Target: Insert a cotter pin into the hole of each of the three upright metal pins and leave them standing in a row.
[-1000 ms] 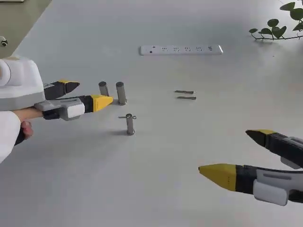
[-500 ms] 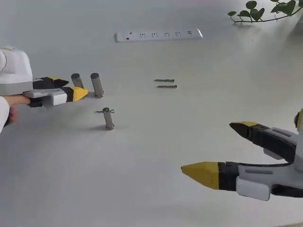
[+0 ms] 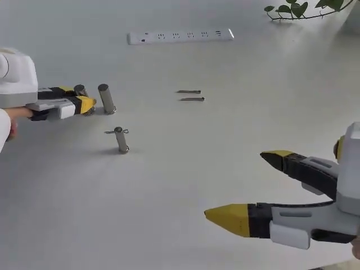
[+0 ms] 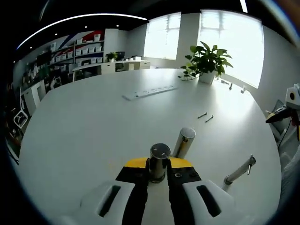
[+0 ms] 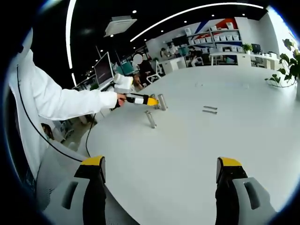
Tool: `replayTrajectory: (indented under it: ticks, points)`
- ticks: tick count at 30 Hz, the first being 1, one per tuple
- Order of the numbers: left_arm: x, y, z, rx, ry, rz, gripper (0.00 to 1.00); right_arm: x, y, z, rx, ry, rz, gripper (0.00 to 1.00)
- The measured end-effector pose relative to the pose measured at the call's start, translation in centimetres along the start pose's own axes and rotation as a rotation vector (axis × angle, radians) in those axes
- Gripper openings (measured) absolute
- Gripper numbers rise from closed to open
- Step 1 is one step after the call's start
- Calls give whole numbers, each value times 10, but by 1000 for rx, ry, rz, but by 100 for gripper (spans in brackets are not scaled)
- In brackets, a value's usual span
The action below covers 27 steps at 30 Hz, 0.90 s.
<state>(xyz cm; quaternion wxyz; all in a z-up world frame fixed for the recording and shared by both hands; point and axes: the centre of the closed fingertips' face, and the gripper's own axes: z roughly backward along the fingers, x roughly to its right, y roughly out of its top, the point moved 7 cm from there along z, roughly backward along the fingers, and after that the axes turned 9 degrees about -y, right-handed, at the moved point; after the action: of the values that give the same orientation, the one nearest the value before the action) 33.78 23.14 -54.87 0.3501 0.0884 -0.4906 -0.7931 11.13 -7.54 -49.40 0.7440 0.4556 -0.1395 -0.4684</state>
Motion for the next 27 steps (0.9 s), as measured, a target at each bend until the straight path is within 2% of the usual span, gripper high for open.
replayTrajectory:
  ticks: [1,2,10,12,14,15,16,19,21,23,25,27]
  points:
    - [0,1,0,-7,9,-27,12,0,0,1,1,-1,1,97]
    - [-1,2,1,-27,15,-96,12,0,-1,1,1,-2,1,97]
    - [0,1,2,-27,54,-73,11,2,1,5,5,-13,6,96]
    - [0,0,4,-23,61,-42,11,2,2,5,7,-13,7,96]
    - [3,2,9,-17,59,-47,11,1,3,6,13,-11,7,96]
    - [5,4,12,-1,66,-31,11,1,3,6,13,-9,6,96]
    - [6,6,15,17,82,13,11,1,4,6,15,-8,8,96]
    - [11,16,27,33,80,-12,11,1,5,8,23,-3,12,95]
    - [16,25,37,41,99,-36,11,0,6,8,30,1,14,95]
    - [20,30,45,45,118,-11,11,0,7,9,36,5,13,95]
    - [27,35,53,54,131,-71,11,1,8,10,50,11,15,95]
    - [41,41,63,49,129,-74,11,2,9,11,58,14,13,95]
